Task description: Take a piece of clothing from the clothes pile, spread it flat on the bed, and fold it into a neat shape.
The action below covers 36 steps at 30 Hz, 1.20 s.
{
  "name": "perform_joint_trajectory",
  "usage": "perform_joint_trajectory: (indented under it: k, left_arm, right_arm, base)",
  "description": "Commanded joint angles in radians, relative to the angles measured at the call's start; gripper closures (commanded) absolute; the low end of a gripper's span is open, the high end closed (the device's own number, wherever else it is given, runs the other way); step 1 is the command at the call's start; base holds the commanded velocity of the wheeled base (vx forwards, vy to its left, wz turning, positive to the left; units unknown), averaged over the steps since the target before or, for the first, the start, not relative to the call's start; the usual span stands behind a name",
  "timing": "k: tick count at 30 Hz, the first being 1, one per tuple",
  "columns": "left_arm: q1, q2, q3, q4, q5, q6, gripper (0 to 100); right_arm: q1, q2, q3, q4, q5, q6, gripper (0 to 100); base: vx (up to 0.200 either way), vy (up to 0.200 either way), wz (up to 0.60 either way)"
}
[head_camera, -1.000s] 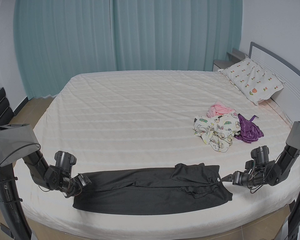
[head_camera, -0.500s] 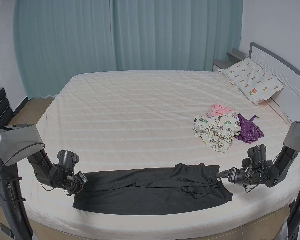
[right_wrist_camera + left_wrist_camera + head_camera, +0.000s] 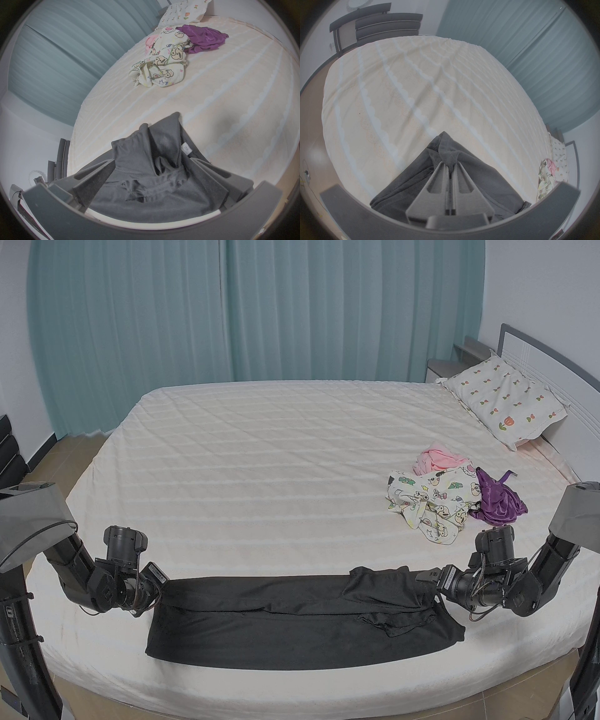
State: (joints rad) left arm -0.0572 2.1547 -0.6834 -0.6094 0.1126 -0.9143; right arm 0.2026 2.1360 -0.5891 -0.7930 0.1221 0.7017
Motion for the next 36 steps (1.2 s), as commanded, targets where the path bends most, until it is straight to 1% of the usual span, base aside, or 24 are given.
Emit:
perform_joint_trajectory:
  k: [1, 3, 6, 9, 10, 14, 17, 22, 33, 34, 36]
  left_arm:
    - [0.004, -0.012, -0.001, -0.01, 0.001, -0.011, 100]
    - [0.01, -0.013, -0.001, -0.026, -0.001, -0.018, 100]
    - [0.013, -0.012, 0.001, -0.046, -0.002, -0.031, 100]
    - [0.013, -0.013, -0.001, -0.055, -0.002, -0.044, 100]
    - [0.013, -0.018, -0.002, -0.064, -0.005, -0.064, 100]
    - [0.011, -0.015, 0.001, -0.082, -0.005, -0.08, 100]
    - [0.011, -0.013, 0.001, -0.092, -0.005, -0.081, 100]
    - [0.011, -0.012, 0.001, -0.095, -0.005, -0.081, 100]
    - [0.011, -0.01, 0.001, -0.095, -0.005, -0.081, 100]
    - [0.011, -0.01, 0.001, -0.095, -0.005, -0.081, 100]
    - [0.013, -0.01, 0.001, -0.095, -0.005, -0.081, 100]
  right_arm:
    - [0.023, 0.025, -0.014, -0.014, -0.015, 0.005, 0]
    - [0.04, 0.012, -0.003, -0.051, -0.032, 0.005, 0]
    - [0.064, -0.013, 0.005, -0.063, -0.052, 0.009, 0]
    - [0.07, -0.024, 0.006, -0.058, -0.055, 0.022, 0]
    - [0.086, -0.021, 0.012, -0.057, -0.053, 0.039, 0]
    - [0.104, 0.048, 0.011, -0.063, -0.056, 0.041, 0]
    - [0.113, 0.105, -0.001, -0.072, -0.076, 0.036, 0]
    - [0.113, 0.153, -0.035, -0.112, -0.082, 0.039, 0]
    - [0.117, 0.191, -0.06, -0.144, -0.087, 0.039, 0]
    - [0.117, 0.2, -0.064, -0.146, -0.088, 0.038, 100]
    - [0.118, 0.2, -0.063, -0.146, -0.099, 0.036, 100]
  base:
    - [0.0, 0.0, 0.0]
    - [0.0, 0.0, 0.0]
    - [0.0, 0.0, 0.0]
    - [0.0, 0.0, 0.0]
    - [0.0, 0.0, 0.0]
    - [0.0, 0.0, 0.0]
    - [0.0, 0.0, 0.0]
    - [0.0, 0.0, 0.0]
    - [0.0, 0.0, 0.0]
    - [0.0, 0.0, 0.0]
    - [0.0, 0.0, 0.0]
